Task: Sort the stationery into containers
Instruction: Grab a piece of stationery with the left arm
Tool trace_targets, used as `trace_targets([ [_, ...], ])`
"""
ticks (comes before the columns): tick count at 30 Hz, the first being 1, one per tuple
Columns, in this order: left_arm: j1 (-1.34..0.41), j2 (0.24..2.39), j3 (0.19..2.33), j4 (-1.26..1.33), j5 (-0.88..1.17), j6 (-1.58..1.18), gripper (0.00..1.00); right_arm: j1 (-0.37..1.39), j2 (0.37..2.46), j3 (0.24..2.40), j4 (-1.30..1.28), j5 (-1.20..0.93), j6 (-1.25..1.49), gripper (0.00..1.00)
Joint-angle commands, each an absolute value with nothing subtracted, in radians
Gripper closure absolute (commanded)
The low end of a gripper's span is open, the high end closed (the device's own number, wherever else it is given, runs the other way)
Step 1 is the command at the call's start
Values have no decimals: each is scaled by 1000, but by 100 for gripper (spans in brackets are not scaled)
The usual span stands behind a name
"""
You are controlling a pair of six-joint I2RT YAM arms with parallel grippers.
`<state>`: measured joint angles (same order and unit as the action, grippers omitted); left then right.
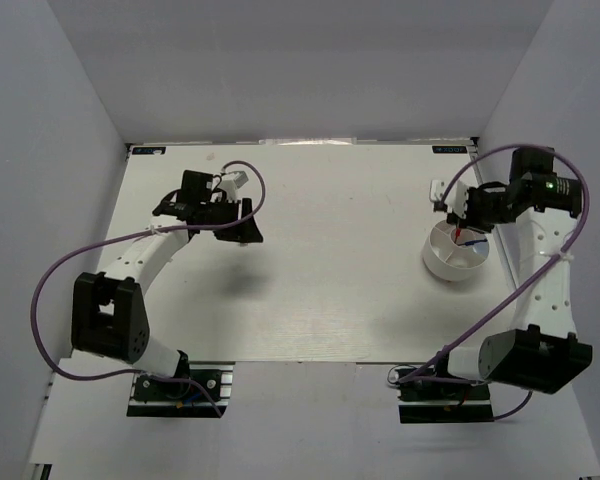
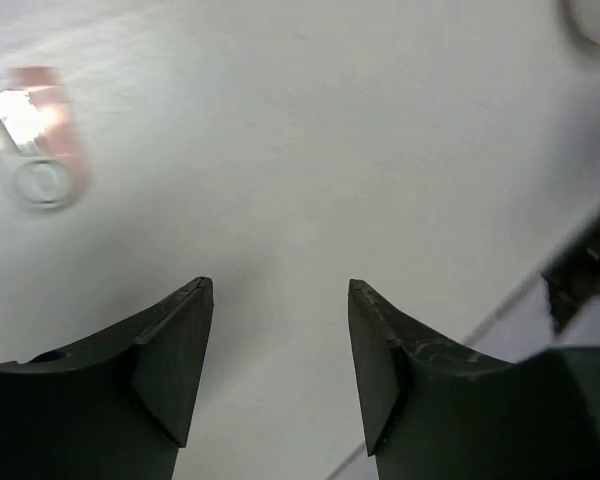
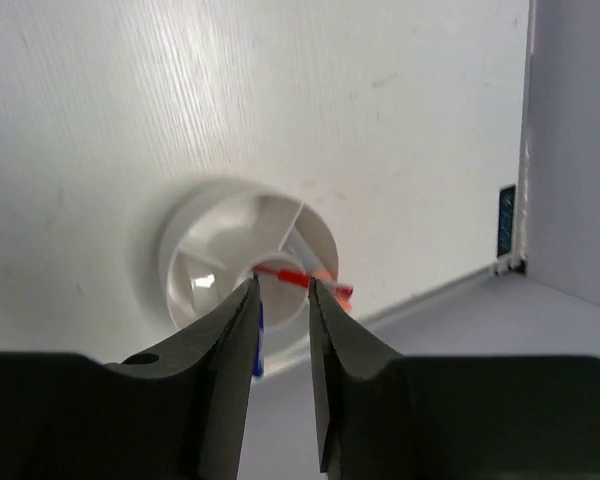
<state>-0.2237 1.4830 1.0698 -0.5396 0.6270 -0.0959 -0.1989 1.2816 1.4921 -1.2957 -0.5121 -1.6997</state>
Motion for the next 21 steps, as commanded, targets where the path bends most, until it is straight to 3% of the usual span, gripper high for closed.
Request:
trace_targets([
  [1,-216,1509,1124,-544,233,-126,34,-167,1386,1636,-1312,-730,-1397,67],
  [5,-216,1580,1138,-540,161,-60,34,-112,1512,1747,-1252,-842,-1040,56],
  [9,-235,1640,1166,-511,57,-40,22,-63,1543,1740,-1137,-882,-829,53],
  [21,-204,1796,1313,-465,64,-91,64,-2,1497,1608,-1060,-933,-698,53],
])
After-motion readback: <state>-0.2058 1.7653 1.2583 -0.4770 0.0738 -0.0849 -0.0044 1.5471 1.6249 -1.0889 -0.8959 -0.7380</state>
